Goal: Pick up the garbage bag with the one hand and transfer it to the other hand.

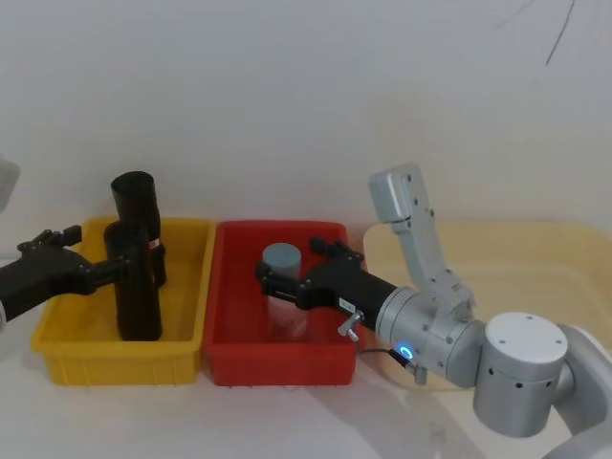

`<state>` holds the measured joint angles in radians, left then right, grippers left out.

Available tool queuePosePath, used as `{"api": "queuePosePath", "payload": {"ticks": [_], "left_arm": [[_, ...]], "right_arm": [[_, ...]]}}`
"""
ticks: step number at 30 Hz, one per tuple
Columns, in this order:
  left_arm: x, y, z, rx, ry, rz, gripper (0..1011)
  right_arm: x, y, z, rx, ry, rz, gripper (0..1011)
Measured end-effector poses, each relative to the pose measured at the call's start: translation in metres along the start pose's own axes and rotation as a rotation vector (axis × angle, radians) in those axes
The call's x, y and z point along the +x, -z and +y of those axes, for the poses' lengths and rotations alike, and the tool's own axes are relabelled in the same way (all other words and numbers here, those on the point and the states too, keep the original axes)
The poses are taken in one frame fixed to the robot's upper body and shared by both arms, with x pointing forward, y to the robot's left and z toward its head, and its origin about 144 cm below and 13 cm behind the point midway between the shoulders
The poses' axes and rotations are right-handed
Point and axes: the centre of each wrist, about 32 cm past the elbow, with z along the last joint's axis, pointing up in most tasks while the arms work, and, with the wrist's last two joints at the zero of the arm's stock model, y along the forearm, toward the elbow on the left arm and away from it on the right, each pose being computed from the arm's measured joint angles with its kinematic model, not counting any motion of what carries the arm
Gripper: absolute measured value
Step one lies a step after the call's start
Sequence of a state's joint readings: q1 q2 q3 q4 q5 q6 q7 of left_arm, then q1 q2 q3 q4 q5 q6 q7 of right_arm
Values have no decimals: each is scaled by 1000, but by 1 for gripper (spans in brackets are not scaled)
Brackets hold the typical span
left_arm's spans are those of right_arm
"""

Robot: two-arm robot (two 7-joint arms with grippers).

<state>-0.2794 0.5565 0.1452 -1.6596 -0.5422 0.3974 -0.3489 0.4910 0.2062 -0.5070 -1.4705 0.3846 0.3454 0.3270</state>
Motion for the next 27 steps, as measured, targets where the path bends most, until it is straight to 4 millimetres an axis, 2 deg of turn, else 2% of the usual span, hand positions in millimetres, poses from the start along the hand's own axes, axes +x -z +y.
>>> {"api": "queuePosePath", "payload": {"ticks": [16, 27], "left_arm": [[15, 5, -18, 21, 101, 41, 1002], [19, 9, -27, 35, 124, 16, 1001]], "right_arm": [[6, 4, 7, -24, -8, 12, 999], [9, 9, 12, -53, -10, 20, 999]]}}
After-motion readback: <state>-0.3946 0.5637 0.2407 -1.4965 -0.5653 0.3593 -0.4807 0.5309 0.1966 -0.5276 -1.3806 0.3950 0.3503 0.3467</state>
